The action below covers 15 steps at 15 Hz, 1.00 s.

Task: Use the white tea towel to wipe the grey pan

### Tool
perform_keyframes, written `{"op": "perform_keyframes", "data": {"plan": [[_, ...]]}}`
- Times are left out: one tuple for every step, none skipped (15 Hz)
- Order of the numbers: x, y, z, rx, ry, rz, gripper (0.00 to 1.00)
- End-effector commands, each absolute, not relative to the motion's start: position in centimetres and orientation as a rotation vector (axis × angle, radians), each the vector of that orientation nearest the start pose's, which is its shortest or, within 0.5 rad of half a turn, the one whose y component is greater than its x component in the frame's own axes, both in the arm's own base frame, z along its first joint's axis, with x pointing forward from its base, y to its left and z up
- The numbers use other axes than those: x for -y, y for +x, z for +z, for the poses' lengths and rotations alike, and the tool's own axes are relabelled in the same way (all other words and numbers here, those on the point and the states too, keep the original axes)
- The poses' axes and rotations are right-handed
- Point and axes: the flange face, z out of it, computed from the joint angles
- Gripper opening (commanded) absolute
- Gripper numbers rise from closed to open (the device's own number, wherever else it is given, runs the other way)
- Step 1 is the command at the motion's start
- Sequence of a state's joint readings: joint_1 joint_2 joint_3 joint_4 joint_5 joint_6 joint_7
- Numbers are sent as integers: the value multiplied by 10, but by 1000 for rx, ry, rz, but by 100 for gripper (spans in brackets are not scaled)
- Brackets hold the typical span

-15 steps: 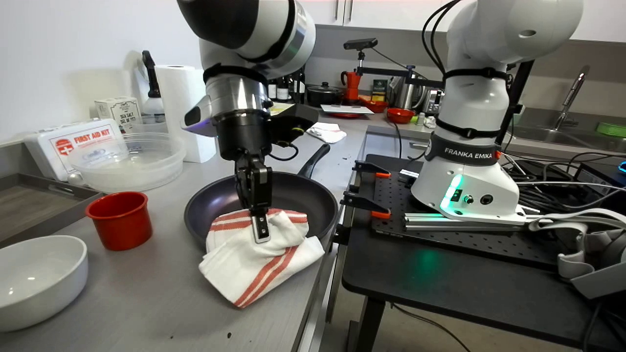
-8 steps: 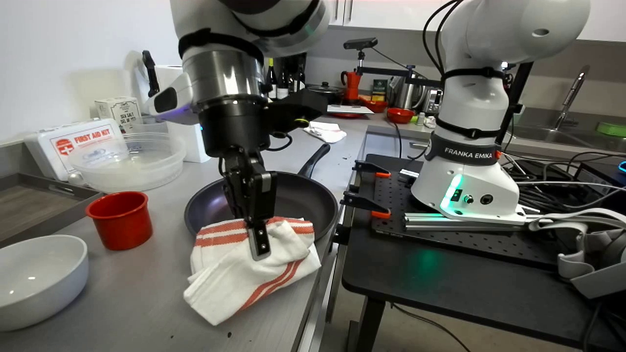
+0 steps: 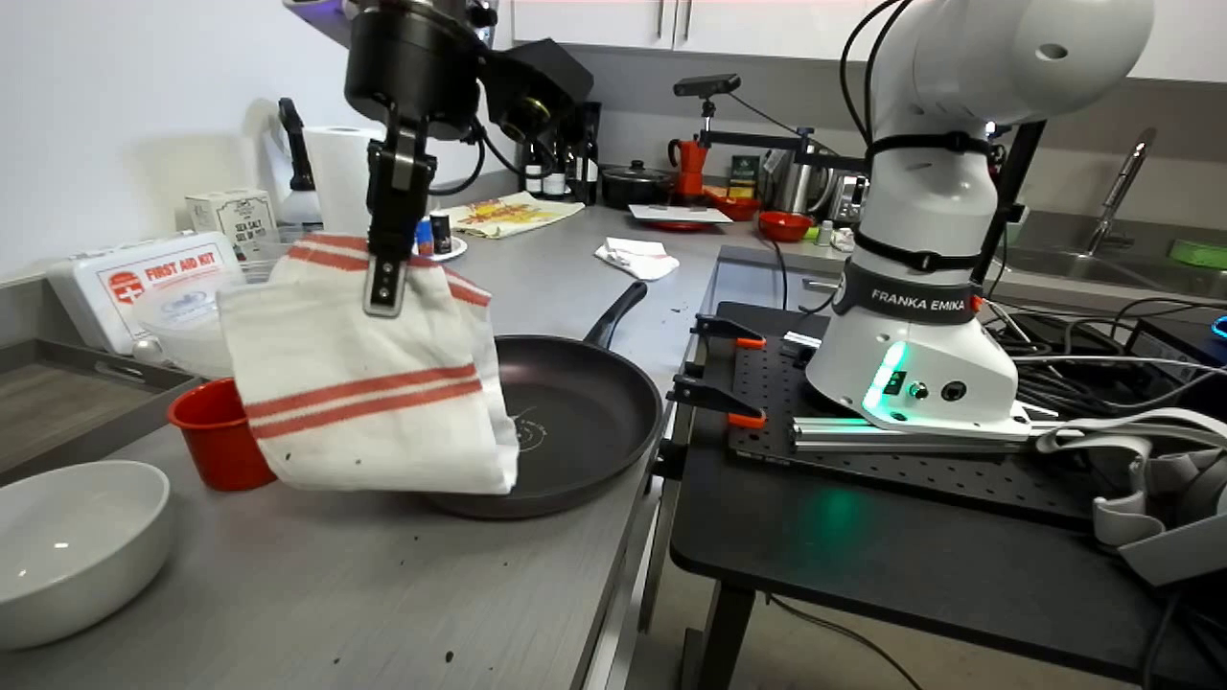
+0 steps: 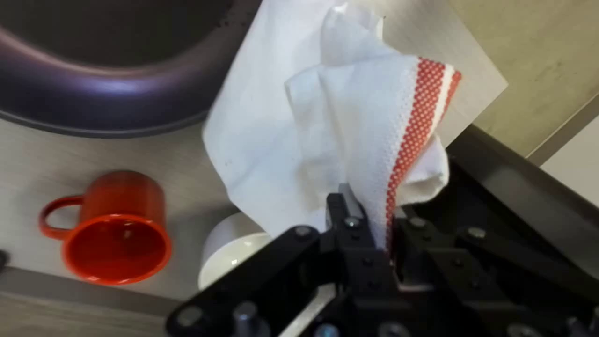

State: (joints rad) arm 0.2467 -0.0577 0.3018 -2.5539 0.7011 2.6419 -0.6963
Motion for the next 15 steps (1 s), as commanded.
{"op": "perform_keyframes", "data": {"plan": [[-159, 415, 312, 714, -2742, -319, 3], [-141, 420, 310, 673, -2765, -326, 3], [-123, 423, 307, 631, -2784, -323, 3], [-109, 425, 303, 598, -2799, -318, 3], [-96, 426, 297, 570, -2813, -307, 3], [-85, 425, 291, 544, -2826, -295, 3], [-76, 424, 283, 525, -2837, -274, 3], [-69, 422, 276, 510, -2846, -255, 3], [-63, 419, 266, 496, -2854, -226, 3], [-59, 417, 256, 484, -2861, -194, 3], [-55, 414, 242, 475, -2870, -158, 3], [-53, 412, 230, 467, -2876, -125, 3], [-51, 410, 214, 463, -2886, -84, 3], [-49, 409, 200, 456, -2890, -45, 3], [-49, 409, 185, 456, -2890, -1, 3]]}}
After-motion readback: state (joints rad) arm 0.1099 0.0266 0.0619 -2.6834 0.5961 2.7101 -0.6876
